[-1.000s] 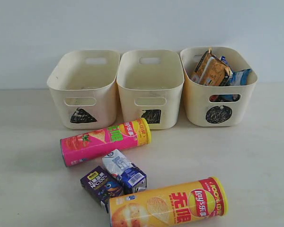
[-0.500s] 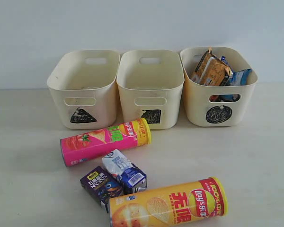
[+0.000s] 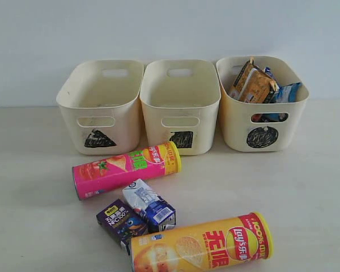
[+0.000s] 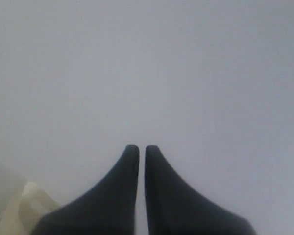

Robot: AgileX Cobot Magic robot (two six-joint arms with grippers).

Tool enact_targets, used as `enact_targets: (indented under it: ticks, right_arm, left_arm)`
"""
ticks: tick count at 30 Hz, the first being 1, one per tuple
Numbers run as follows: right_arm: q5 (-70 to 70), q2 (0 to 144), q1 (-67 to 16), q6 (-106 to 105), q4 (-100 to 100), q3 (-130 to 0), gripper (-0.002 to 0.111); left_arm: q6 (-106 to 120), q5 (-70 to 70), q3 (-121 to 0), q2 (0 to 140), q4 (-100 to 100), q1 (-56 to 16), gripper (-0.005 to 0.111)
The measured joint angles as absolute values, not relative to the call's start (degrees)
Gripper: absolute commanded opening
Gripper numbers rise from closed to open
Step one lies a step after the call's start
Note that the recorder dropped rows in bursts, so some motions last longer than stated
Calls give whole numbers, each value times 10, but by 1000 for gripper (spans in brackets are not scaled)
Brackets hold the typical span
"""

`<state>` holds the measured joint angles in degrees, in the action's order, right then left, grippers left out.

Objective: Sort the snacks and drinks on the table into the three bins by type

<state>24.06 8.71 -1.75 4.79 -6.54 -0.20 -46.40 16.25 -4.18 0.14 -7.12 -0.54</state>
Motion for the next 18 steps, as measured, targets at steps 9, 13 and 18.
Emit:
enact_targets:
  ticks: [9,13,18]
  right_arm:
    - [147,87,-17,111,34,0,0]
    - [82,87,-17,112,36,0,0]
    - [0,87,-17,112,34,-1,0]
  left_arm:
    - [-475,-17,-227,60,155,-5,4]
    - [-410,-78,-306,112,180,-12,4]
    - [-189,-230,-406,187,120,-38,4]
